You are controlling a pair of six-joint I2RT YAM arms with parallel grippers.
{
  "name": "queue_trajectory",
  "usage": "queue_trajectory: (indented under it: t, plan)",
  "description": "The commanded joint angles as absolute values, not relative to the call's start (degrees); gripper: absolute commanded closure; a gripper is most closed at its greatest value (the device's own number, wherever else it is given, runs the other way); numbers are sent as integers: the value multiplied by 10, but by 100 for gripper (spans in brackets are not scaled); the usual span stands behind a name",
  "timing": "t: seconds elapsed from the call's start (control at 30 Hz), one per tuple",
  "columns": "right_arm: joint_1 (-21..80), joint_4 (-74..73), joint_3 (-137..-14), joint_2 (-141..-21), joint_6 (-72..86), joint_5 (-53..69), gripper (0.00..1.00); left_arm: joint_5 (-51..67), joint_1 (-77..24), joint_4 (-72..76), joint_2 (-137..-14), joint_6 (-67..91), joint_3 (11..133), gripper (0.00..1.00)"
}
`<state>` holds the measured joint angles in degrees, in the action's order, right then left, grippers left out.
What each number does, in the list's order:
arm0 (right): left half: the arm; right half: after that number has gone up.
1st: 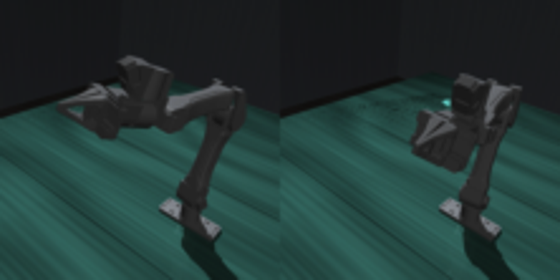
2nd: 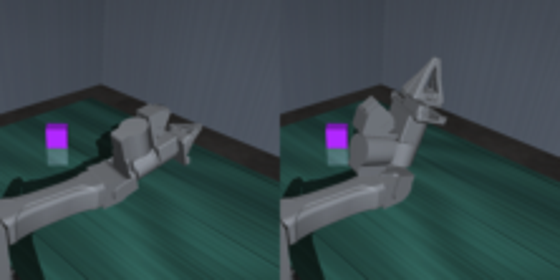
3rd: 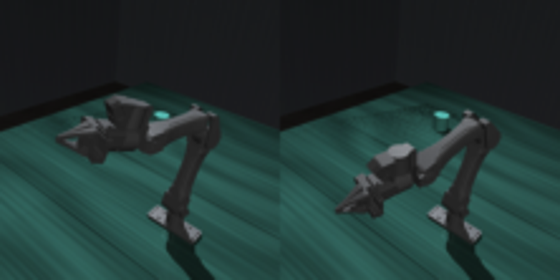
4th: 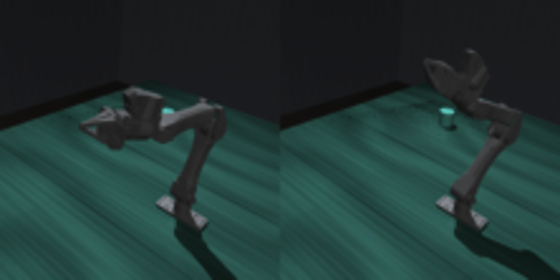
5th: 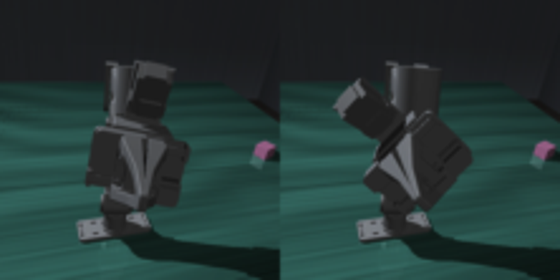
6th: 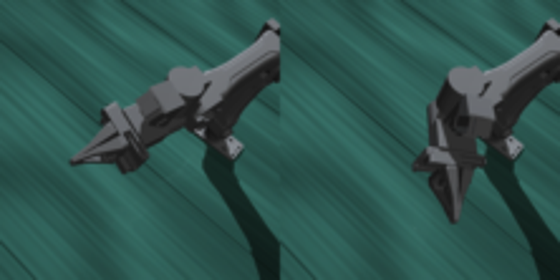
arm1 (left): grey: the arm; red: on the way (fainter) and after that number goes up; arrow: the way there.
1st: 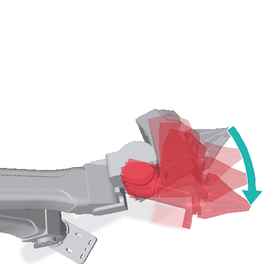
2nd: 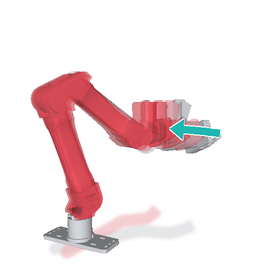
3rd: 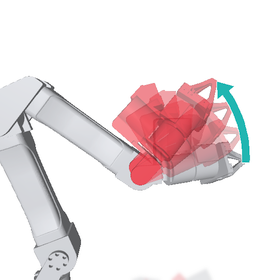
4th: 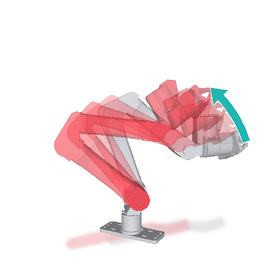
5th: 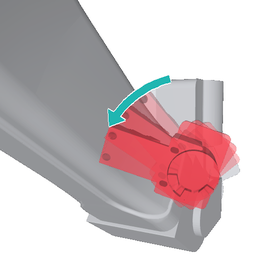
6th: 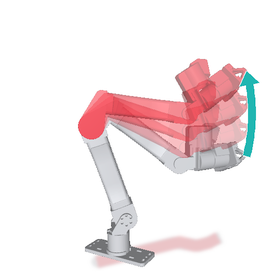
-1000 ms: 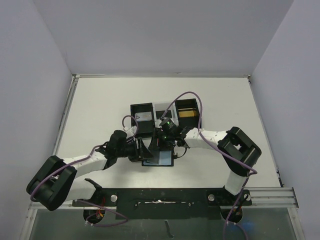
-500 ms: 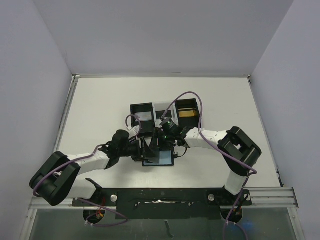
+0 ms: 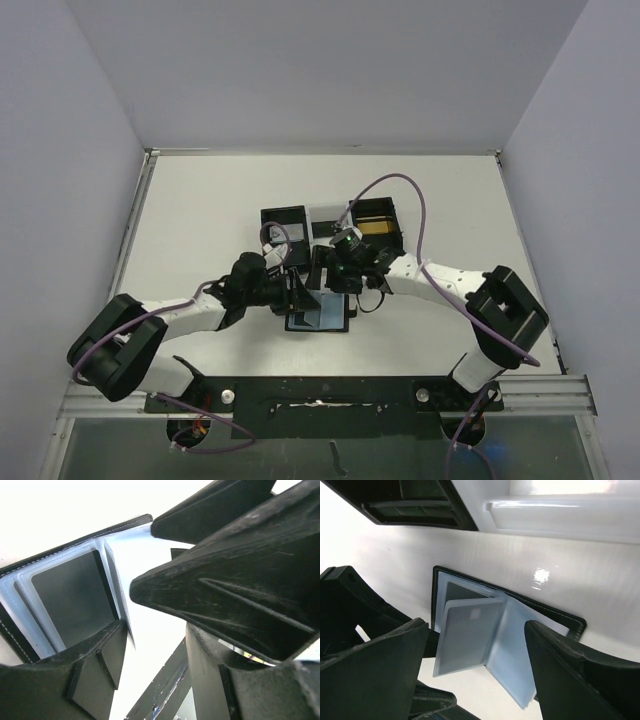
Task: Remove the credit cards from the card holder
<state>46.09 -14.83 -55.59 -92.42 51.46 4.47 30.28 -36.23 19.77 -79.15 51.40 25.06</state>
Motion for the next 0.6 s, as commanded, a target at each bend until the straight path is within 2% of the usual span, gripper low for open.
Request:
queue_trajectory:
  t: [0.0,0.27,0.57]
  plan:
    - [455,-193,-566,-872,523,-31,19,310,-373,234,-802,501,278,52]
    - [449,-224,-522,-787,564,-117,19,315,-402,251,-844,509,308,52]
    - [440,-205,-490,-735,587,-140,19,310,-434,242,-865,504,351,52]
